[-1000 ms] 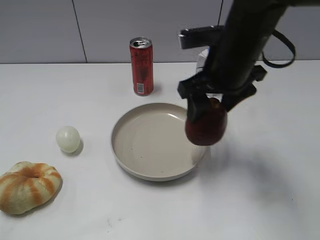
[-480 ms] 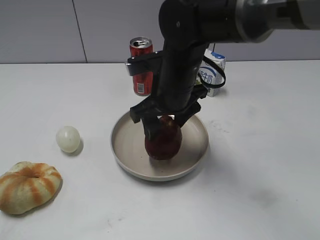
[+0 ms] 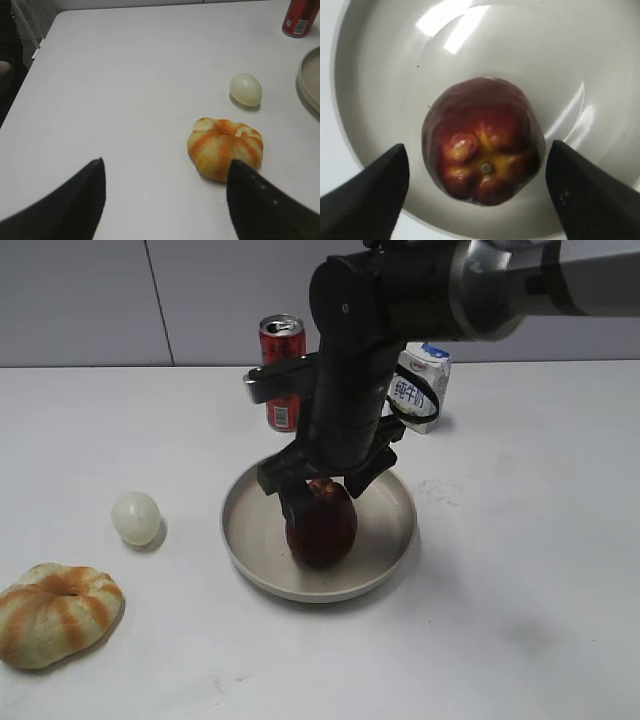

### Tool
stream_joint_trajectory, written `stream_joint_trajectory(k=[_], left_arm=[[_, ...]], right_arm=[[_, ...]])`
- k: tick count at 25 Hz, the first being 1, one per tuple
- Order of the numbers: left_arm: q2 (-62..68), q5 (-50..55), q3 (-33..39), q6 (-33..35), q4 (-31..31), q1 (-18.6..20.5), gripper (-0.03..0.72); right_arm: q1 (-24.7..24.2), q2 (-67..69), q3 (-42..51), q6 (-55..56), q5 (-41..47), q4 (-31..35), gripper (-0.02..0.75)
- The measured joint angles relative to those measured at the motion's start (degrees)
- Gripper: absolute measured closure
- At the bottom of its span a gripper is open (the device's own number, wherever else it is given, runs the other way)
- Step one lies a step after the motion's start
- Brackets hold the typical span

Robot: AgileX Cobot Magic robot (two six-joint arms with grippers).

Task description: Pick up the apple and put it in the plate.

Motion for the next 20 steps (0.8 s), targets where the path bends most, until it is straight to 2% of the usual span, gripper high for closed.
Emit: stream_joint_trajectory(k=[5,8,13,20], left_arm=[[0.0,0.0,0.0,0.0,0.0,0.0,0.116],[0.0,0.0,0.0,0.0,0.0,0.0,0.116],[0.0,0.0,0.0,0.0,0.0,0.0,0.116],[0.0,0.0,0.0,0.0,0.0,0.0,0.116]], right_arm=[[-1.17,0.02,-10.75,-2.13,9.69,-0.39,0.094],[-4.12,0.02,-19.57,-4.25,14.17,-0.39,0.113],[-13.31,0.02,-29.72,-4.24,15.07,-0.39,0.155],[-27.13,-2.23,-28.41,-3.75,15.45,-0.38,0.158]])
